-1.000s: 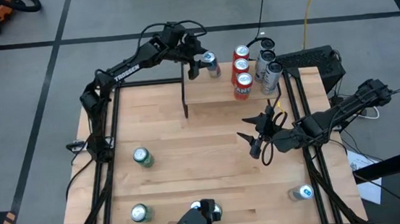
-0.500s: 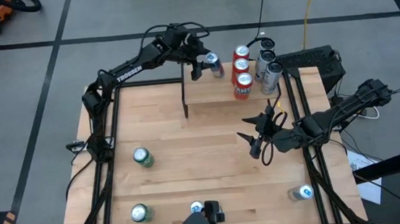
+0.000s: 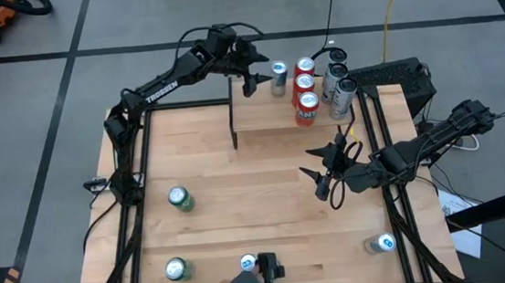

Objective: Place canned beverage on shelf
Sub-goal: Put the top blue soda can on the shelf

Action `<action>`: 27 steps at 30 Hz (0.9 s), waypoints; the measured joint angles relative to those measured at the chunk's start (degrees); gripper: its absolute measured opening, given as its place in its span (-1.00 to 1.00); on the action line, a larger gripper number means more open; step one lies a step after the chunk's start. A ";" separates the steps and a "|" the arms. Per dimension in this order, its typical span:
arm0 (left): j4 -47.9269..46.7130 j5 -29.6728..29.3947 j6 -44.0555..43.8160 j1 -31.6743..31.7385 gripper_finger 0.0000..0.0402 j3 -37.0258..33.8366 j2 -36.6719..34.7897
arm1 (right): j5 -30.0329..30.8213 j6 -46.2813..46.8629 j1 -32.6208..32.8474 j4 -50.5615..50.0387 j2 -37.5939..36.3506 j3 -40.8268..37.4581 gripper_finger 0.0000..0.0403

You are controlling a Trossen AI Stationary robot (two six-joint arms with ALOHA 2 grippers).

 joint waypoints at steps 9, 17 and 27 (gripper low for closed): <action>-1.65 -1.71 -3.81 -0.77 0.47 0.47 -1.40 | 7.24 2.47 0.47 -3.28 0.02 0.04 0.20; -10.59 -1.66 -6.00 -0.34 0.46 -3.52 -5.12 | 9.32 -3.59 -2.43 1.29 0.02 0.46 0.16; -2.89 -6.79 -7.80 -0.35 0.38 -22.88 -20.85 | 1.28 -16.88 -13.65 -2.13 0.41 14.90 -0.32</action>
